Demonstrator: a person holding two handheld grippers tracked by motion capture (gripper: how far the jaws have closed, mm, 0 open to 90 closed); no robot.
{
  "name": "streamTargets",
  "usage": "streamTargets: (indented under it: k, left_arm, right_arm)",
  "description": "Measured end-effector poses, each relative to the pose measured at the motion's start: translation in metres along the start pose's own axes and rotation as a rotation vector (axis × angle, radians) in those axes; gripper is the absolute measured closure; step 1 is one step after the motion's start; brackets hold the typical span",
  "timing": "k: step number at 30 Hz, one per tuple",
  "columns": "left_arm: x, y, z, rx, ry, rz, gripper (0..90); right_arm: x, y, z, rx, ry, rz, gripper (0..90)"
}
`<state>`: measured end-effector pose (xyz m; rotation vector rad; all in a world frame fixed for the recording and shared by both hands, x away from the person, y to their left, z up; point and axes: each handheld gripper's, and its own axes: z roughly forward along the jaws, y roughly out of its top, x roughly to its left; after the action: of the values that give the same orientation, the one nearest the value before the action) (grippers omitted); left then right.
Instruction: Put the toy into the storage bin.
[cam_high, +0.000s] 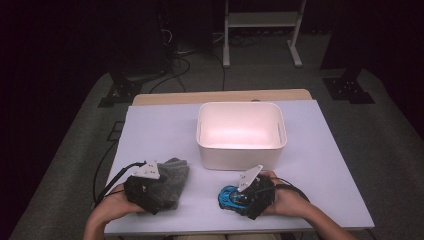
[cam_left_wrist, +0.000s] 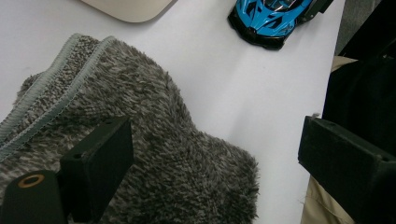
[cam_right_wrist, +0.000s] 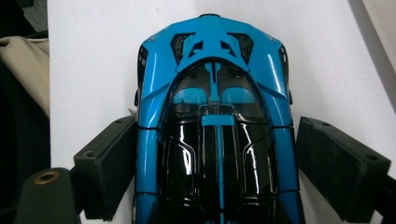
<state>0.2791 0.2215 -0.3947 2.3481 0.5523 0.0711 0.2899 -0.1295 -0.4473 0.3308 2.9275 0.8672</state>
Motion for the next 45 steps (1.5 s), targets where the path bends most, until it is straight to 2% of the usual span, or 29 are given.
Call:
streamTargets:
  k: [4, 9, 15, 29, 36, 45]
  left_arm:
    - [0.0, 0.0, 0.0, 0.001, 0.0, 0.001, 9.8]
    - [0.0, 0.0, 0.001, 0.005, -0.001, 0.002, 9.8]
    - [-0.001, 0.001, 0.002, 0.006, -0.003, 0.003, 9.8]
    - [-0.001, 0.0, 0.001, 0.002, -0.002, 0.004, 9.8]
    - [0.0, 0.0, 0.001, 0.005, -0.003, 0.005, 9.8]
    - [0.0, -0.001, 0.001, 0.009, -0.006, 0.009, 9.8]
  right_arm:
    - [0.001, -0.001, -0.002, 0.01, 0.007, -0.004, 15.1]
    - [0.002, -0.004, -0.002, -0.003, 0.005, -0.001, 15.6]
    - [0.002, -0.001, -0.005, 0.014, 0.012, -0.008, 24.5]
    - [0.001, 0.007, -0.004, 0.081, 0.018, -0.013, 24.8]
    - [0.0, 0.009, -0.004, 0.095, 0.027, -0.018, 24.9]
    - [-0.001, 0.009, -0.006, 0.105, 0.041, -0.067, 25.0]
